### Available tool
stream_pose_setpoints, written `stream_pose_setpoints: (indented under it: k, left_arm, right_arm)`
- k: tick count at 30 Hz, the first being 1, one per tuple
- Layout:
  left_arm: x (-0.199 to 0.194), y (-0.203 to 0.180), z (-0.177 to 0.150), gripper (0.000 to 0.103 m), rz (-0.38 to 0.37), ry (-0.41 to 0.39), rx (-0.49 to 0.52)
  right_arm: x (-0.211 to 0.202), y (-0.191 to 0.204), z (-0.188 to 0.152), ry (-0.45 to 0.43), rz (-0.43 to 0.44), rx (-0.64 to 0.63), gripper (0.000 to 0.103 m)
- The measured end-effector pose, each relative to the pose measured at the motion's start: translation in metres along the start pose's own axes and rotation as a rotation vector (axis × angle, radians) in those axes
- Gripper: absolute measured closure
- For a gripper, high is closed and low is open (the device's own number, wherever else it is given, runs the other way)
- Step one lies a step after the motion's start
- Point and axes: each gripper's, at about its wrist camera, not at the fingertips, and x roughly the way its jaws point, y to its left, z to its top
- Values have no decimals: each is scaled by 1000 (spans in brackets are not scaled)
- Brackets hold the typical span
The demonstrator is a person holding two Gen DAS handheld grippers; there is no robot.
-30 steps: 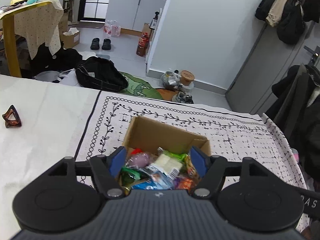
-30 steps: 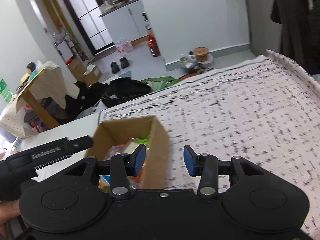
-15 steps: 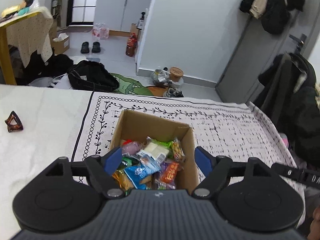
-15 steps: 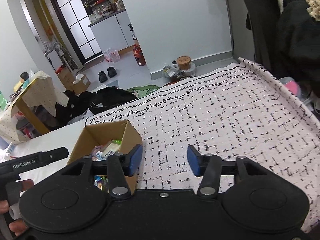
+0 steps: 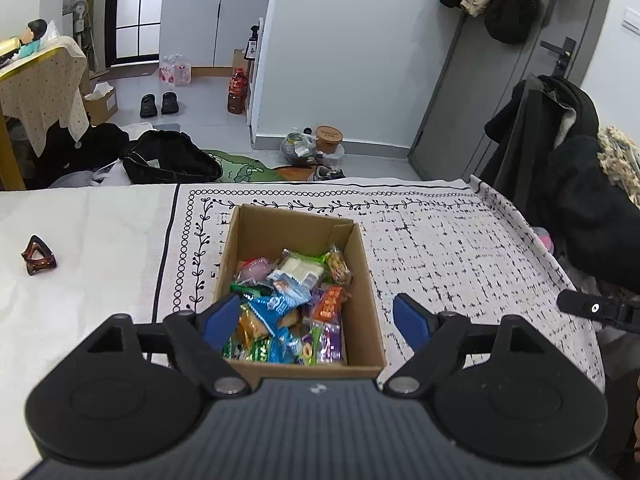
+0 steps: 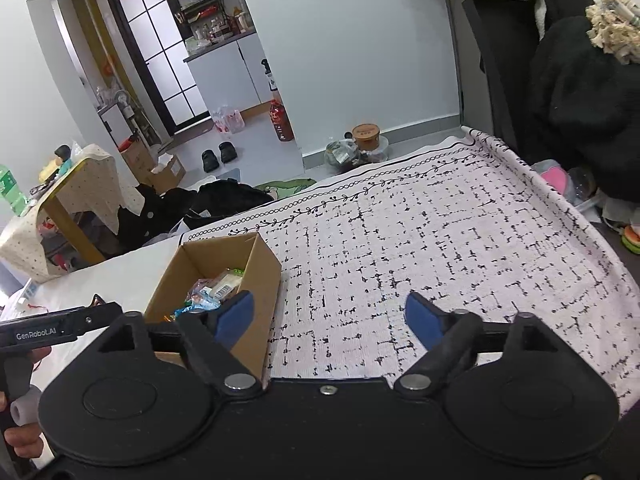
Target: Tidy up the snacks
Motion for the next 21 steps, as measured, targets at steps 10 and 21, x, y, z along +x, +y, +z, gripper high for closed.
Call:
stream_pose_setpoints:
  k: [10, 21]
  left_arm:
    - [-34, 0, -15, 5, 10, -25, 29]
    - [-63, -5, -26, 0, -2, -34, 86]
  right_arm:
    - [-31, -8, -19, -9, 6, -11, 1]
    - [-55, -10, -27, -16, 18, -22, 0]
